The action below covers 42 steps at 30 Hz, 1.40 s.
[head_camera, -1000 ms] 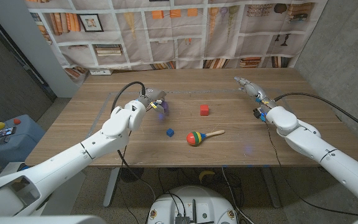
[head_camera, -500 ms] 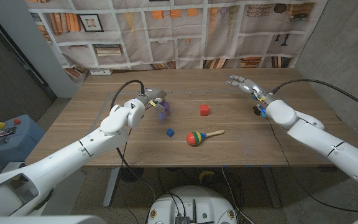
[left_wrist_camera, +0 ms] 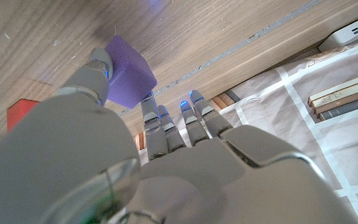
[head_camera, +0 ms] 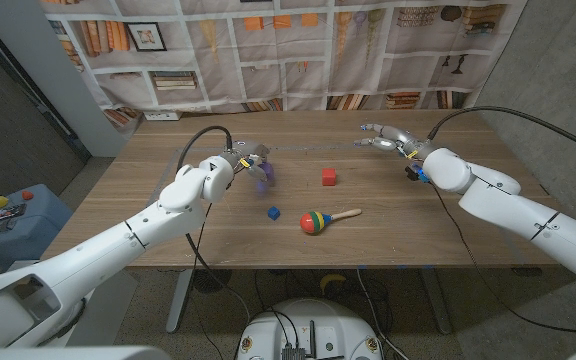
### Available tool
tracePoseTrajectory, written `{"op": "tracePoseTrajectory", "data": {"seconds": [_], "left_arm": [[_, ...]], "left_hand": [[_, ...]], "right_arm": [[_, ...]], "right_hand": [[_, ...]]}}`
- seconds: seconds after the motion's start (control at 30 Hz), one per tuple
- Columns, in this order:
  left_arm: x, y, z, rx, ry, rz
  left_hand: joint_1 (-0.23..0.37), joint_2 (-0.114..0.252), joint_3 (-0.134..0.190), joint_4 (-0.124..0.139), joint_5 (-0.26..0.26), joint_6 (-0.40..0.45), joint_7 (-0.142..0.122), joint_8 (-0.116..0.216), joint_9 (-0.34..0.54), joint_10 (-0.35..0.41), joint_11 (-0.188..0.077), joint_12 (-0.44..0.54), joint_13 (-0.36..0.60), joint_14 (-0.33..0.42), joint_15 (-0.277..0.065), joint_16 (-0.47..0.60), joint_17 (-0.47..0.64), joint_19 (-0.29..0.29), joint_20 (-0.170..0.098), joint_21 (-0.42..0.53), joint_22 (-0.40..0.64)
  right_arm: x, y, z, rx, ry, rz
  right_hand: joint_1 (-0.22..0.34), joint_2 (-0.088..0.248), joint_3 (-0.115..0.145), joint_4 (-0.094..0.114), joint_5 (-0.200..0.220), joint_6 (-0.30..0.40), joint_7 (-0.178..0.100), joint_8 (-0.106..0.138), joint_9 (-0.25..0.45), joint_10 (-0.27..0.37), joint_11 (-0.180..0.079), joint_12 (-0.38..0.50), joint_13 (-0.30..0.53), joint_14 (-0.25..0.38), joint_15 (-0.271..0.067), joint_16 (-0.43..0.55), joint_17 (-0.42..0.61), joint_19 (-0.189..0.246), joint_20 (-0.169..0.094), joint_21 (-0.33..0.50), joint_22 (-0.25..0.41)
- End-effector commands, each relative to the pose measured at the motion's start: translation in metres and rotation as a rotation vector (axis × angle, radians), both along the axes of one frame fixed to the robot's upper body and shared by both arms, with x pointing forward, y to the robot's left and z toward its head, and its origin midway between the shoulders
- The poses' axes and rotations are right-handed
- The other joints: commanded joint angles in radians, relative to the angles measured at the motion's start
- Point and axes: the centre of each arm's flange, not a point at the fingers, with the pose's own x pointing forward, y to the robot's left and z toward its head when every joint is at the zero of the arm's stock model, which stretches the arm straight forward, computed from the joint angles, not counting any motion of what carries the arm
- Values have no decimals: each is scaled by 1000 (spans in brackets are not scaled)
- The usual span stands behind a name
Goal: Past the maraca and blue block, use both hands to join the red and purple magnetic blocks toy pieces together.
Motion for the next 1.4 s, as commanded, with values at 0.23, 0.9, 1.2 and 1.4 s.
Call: {"op": "tracePoseTrajectory", "data": {"seconds": [0.23,0.9,1.2,1.4], "left_arm": [[-1,-3,3,-2,12,0],[-1,-5,1,-20,37,4],[0,-7,1,-30,62,7],[0,-8,1,-37,67,4]], "left_hand": [[0,19,-5,0,8,126,-65,-8,3,-5,6,-4,1,-10,-73,-3,1,-9,0,-6,4],[2,28,-11,-3,11,123,-66,-19,4,-15,12,-8,1,-15,-70,-3,1,-13,2,-7,4],[-1,32,-19,-4,13,112,-65,-35,4,-27,19,-10,2,-38,-58,-8,0,-27,7,-10,4],[-2,35,-21,-5,13,110,-65,-39,4,-30,21,-10,2,-40,-57,-7,0,-29,8,-10,4]], "right_arm": [[-14,34,22,-238,84,-113],[-16,76,27,-447,132,-119],[-13,89,22,-506,142,-107],[-8,96,18,-542,163,-109]], "right_hand": [[72,-45,20,1,14,-37,6,6,8,-50,4,-7,9,-22,48,-3,-3,-19,37,2,3],[157,-97,38,11,26,-96,45,11,21,-167,65,-7,21,-100,94,-6,-4,-69,85,3,4],[184,-108,48,14,38,-95,79,23,32,-208,110,-4,29,-119,103,-4,-5,-71,96,7,4],[191,-111,50,17,41,-97,87,26,36,-230,127,-4,33,-129,117,-4,-6,-74,104,7,4]]}}
